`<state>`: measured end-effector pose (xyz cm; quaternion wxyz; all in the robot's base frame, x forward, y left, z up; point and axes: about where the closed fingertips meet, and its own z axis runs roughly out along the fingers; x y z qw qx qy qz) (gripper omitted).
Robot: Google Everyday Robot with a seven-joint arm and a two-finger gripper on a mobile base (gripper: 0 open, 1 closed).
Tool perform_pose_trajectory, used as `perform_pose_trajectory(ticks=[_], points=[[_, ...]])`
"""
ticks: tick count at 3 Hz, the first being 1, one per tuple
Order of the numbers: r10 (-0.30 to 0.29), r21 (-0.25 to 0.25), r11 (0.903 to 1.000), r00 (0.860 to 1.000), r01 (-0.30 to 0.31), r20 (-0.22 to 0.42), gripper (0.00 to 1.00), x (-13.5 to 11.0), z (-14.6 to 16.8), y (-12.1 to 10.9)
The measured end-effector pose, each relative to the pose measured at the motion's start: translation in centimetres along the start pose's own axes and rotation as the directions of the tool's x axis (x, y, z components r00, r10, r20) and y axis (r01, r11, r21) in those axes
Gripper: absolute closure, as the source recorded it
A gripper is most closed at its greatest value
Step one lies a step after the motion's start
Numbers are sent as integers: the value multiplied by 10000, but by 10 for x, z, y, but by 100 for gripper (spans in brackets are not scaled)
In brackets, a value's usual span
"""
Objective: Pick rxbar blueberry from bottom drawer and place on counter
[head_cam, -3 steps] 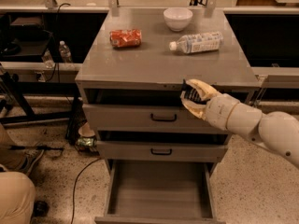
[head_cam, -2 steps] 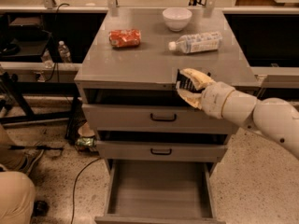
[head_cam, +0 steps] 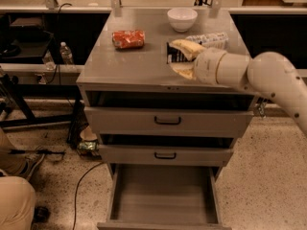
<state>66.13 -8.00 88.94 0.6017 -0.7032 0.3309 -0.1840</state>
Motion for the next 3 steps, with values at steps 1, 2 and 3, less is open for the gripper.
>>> perform_pose_trajectory(ticks=[1,2,3], points=[[-39,-1034,9946,9997,64,241,100,11,39,-24],[-21,-2146,9767,10000,3,-81,100,19,61,-27],[-337,-3540,9352,9967,54,-738,100,26,76,-21]])
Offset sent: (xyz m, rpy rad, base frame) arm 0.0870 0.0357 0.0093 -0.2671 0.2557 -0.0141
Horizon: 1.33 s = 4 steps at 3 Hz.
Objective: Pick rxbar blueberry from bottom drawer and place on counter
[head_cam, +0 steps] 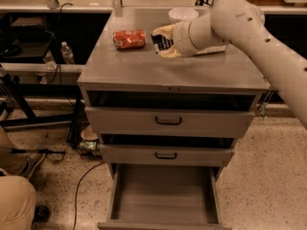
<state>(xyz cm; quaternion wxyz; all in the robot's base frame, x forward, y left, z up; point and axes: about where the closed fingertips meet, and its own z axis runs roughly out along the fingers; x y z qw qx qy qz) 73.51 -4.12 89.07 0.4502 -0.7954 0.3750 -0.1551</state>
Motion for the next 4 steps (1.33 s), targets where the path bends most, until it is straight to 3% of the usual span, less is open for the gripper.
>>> perform_pose_trajectory(ticks=[1,2,3,4], points=[[-310,-1613,9867,9970,193,-706,100,6,14,10],[-653,-2623,9642,9934,384,-945,100,4,24,19],[-918,-3579,9325,9901,482,-1058,84,3,34,28],[-1138,-4474,8926,9881,559,-1036,51,0,42,38]])
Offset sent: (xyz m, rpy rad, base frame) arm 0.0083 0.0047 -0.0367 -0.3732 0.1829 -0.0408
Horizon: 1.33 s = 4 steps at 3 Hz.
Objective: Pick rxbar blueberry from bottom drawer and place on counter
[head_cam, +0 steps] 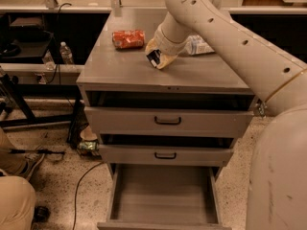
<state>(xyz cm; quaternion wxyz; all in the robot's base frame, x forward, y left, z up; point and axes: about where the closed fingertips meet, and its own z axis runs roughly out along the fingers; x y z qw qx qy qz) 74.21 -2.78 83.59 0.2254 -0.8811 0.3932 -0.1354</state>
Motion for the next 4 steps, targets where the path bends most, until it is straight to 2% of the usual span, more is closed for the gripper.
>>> perform_pose_trajectory(ticks=[1,2,4], points=[[-86,-388,9992,10000,86,-1,28,-2,5,2],[-104,-483,9988,9999,105,12,0,-2,1,0],[-104,-483,9988,9999,105,12,0,-2,-1,-1]])
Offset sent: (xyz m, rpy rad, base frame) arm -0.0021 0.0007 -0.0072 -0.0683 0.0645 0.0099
